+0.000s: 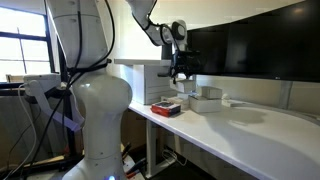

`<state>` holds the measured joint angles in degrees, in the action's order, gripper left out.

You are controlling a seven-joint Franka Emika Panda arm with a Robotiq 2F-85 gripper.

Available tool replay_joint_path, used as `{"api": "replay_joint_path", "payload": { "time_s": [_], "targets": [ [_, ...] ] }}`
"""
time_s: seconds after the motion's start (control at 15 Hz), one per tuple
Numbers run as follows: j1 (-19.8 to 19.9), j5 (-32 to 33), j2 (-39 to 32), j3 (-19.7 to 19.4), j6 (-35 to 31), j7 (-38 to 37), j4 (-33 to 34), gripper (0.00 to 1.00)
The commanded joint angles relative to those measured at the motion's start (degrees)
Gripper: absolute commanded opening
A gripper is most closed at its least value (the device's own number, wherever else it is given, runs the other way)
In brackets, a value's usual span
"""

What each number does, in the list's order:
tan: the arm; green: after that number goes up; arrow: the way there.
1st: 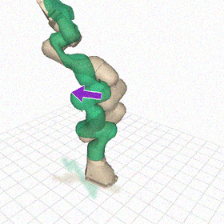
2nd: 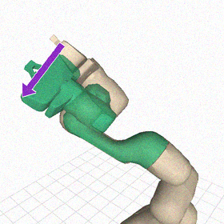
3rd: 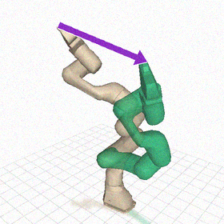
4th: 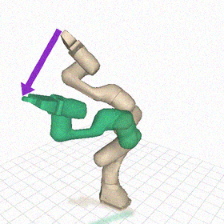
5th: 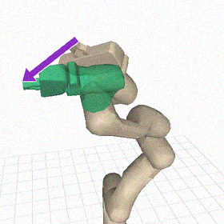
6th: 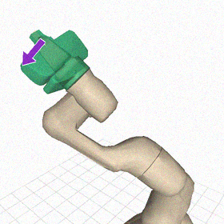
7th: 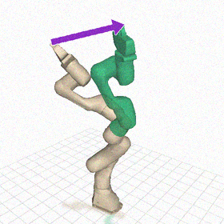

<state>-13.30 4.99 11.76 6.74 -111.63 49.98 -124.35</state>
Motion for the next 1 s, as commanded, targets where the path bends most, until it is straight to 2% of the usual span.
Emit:
{"api": "replay_joint_path", "payload": {
  "time_s": [0.0, 0.93],
  "targets": [
    [1.4, 2.2, -2.0, 0.4, 1.5, -2.0, 3.7, 0.61],
    [4.0, 2.0, -6.7, -1.0, 2.3, -1.4, 11.4, 0.61]
  ]
}}
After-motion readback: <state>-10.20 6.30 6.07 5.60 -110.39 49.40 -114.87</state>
